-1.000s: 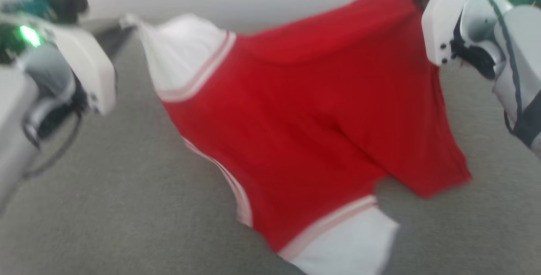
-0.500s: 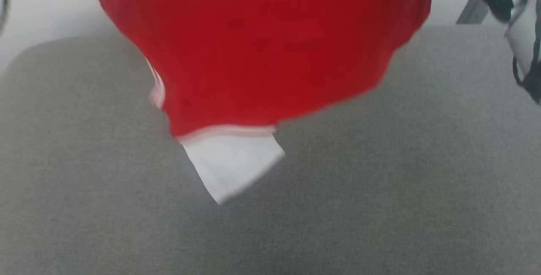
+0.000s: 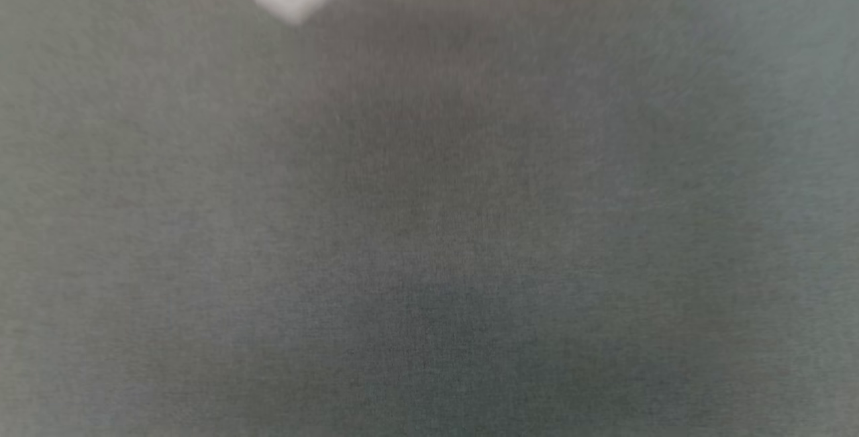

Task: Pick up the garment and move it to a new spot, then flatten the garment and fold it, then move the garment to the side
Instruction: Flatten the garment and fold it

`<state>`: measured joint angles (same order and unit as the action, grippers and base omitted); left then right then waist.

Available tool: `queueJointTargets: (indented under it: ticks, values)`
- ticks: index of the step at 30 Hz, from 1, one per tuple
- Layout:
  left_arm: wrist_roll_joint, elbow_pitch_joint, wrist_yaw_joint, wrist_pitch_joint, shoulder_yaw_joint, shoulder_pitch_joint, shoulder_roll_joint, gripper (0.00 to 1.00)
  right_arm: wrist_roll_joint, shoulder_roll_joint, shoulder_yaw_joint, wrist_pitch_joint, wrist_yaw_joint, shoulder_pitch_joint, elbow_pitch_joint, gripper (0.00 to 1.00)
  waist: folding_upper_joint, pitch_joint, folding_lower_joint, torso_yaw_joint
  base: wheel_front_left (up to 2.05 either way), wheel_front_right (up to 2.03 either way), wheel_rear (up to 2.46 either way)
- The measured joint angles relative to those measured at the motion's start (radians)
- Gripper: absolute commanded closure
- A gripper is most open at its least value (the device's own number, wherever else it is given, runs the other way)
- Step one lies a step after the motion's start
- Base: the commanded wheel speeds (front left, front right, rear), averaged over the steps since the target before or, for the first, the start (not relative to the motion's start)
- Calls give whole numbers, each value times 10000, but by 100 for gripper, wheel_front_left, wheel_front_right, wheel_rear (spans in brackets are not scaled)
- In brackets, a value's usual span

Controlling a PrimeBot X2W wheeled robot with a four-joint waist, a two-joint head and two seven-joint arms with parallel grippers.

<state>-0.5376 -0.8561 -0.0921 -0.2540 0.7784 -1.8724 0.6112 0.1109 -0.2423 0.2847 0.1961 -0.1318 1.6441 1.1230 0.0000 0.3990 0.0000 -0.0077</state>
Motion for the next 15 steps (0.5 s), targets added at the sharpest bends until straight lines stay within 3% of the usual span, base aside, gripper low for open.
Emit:
queueJointTargets:
  ticks: [5, 9, 13, 15]
  values:
    - [546, 903, -102, -77, -756, -249, -205, 100, -1691, 194, -1104, 424, 2, 29, 23, 100, 0, 850, 0, 133, 0, 0, 0]
    - [587, 1141, -284, -75, -1068, 1020, -305, 100, -2282, 568, -1570, 395, 0, -715, 389, 100, 0, 1045, 0, 447, 0, 0, 0]
    - [316, 1127, -351, -77, -832, 2086, -408, 100, -2242, 901, -1707, 274, 0, -1230, 754, 100, -1, 862, 0, 621, 0, 0, 0]
    - [-132, 1210, -359, -77, -94, 2826, -439, 100, -2184, 1014, -1565, 151, 0, -1581, 999, 100, 0, 654, 0, 700, 0, 0, 0]
